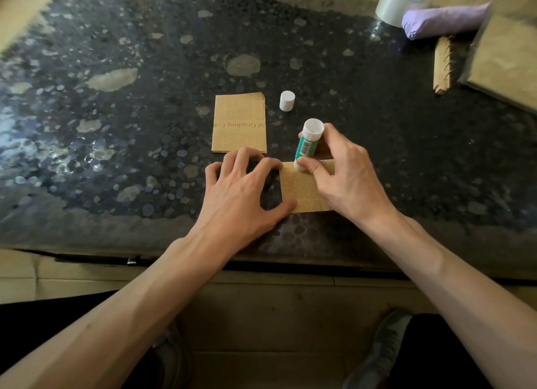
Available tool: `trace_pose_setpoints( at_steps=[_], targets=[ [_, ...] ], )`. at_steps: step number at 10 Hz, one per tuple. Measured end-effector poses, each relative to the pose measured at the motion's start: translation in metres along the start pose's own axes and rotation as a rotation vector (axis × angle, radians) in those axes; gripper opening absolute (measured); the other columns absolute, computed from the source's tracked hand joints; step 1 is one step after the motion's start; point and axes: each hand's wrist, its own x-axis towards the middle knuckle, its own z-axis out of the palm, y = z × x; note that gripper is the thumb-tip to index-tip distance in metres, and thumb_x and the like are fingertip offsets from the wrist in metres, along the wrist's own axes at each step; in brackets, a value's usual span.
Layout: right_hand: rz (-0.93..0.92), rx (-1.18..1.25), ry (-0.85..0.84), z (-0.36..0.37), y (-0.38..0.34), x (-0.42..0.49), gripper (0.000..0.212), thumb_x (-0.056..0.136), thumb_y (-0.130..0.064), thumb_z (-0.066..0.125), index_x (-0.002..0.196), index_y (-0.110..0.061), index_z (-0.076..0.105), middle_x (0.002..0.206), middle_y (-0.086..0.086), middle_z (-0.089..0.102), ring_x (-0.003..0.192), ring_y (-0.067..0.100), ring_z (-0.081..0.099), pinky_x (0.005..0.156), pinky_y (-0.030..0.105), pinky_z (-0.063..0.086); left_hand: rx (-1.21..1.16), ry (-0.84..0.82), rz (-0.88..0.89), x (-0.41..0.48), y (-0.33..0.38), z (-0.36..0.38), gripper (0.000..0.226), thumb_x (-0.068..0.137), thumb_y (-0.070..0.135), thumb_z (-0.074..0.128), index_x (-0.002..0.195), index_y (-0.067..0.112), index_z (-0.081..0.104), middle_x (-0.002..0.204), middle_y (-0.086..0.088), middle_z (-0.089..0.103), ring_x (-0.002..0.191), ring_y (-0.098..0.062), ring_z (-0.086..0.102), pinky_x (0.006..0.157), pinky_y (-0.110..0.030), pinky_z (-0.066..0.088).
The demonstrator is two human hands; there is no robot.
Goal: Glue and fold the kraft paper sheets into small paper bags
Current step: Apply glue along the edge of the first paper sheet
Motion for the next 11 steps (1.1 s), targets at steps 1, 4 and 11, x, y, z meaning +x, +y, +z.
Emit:
trace_pose_setpoints(
  at_steps=[1, 4, 11],
  targets=[
    [0.006, -0.007, 0.013, 0.000, 0.001, -0.001, 0.034, 0.096, -0.025, 0.075, 0.123, -0.015, 0.056, 0.111, -0.017, 0.054, 0.103, -0.002, 0.051, 0.082, -0.003, 0.041, -0.003, -0.001, 0.002, 0.000, 0.000, -0.001, 0.068, 0.081, 0.076, 0.054, 0.138, 0.040, 0.048, 0.139, 0.008, 0.039, 0.138, -0.016, 0.030, 0.112, -0.042, 0.022],
    [0.033, -0.008, 0.010, -0.007, 0.007, -0.005, 0.034, 0.097, -0.018, 0.073, 0.125, -0.013, 0.056, 0.114, -0.009, 0.061, 0.105, -0.002, 0.052, 0.084, -0.004, 0.039, -0.002, -0.018, 0.002, 0.001, -0.001, 0.000, 0.067, 0.081, 0.077, 0.054, 0.138, 0.042, 0.046, 0.139, 0.009, 0.037, 0.137, -0.015, 0.029, 0.114, -0.042, 0.022],
    [0.149, -0.046, 0.017, -0.025, 0.018, -0.013, 0.037, 0.098, -0.021, 0.071, 0.131, -0.016, 0.056, 0.131, 0.000, 0.065, 0.124, 0.013, 0.061, 0.078, -0.008, 0.036, 0.002, -0.062, -0.007, 0.002, 0.000, -0.001, 0.069, 0.081, 0.077, 0.052, 0.139, 0.042, 0.042, 0.142, 0.008, 0.033, 0.139, -0.016, 0.026, 0.116, -0.044, 0.020]
  ],
)
